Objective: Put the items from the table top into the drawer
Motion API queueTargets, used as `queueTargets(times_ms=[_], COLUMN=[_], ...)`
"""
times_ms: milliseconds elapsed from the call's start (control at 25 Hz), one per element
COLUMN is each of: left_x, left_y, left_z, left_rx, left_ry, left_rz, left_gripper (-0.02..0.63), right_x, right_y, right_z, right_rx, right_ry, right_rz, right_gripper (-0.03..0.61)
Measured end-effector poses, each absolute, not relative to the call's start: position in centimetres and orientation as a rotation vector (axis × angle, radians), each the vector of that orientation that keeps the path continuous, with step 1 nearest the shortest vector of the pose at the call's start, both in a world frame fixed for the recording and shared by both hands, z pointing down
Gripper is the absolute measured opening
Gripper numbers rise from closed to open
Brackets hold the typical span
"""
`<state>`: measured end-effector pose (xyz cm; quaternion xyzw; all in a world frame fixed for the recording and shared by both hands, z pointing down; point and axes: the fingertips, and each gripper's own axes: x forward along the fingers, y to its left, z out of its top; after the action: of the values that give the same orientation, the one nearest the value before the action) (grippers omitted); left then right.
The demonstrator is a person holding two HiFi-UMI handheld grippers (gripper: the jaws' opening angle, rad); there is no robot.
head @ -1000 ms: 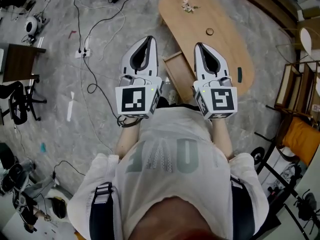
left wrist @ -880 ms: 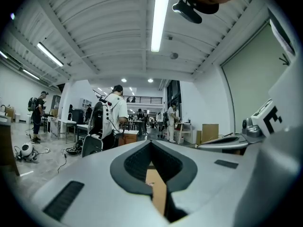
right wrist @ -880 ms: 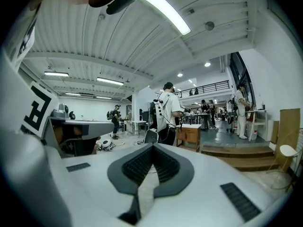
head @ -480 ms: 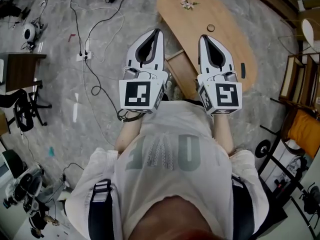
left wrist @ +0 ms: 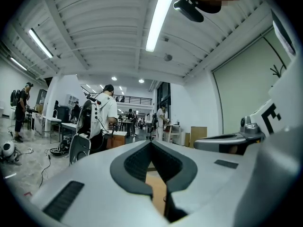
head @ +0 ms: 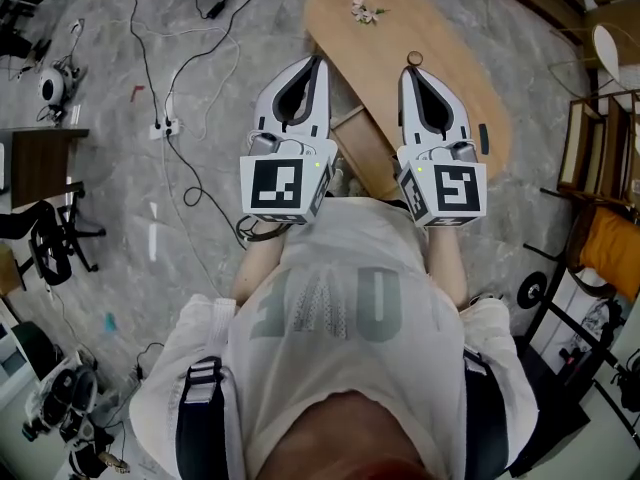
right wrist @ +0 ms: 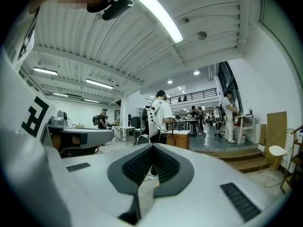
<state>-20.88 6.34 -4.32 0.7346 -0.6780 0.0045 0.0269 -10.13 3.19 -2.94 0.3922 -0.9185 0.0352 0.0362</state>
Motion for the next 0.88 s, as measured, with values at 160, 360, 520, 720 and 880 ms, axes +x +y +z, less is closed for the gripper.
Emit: queueTargets(times_ms=[160, 360, 520, 720, 880], left_x=[-20.7, -19.6, -17.6, -13.5, -10.0], left_y=[5.7, 4.3, 2.0, -3.4, -8.7], left_z=[-4.1, -2.7, -0.6, 3.5, 9.2], left_rx=[2.294, 2.327, 2.41, 2.528, 2.572], left_ry=[-2.06, -1.976, -1.85, -1.687, -1.604], left_rz=[0.024, 0.082, 0.191, 0.24, 0.197], left_gripper=[0.008, 0.008, 0.008, 0.007, 0.008], right_x=[-10.0, -9.0, -7.5, -4.1, -1.2], right_y=[2.7, 1.7, 0.3, -3.4, -7.3], right_z=[-2.9, -2.3, -0.9, 3.1, 9.0], right_rx=[1.237, 1.292, 1.354, 1.461, 1.548], right_ry=[-2.811, -2.776, -2.733, -2.656, -2.597], right_rz=[0.12, 0.14, 0.153, 0.191, 0.229], right_gripper=[0.005, 0.005, 0.005, 0.005, 0.005])
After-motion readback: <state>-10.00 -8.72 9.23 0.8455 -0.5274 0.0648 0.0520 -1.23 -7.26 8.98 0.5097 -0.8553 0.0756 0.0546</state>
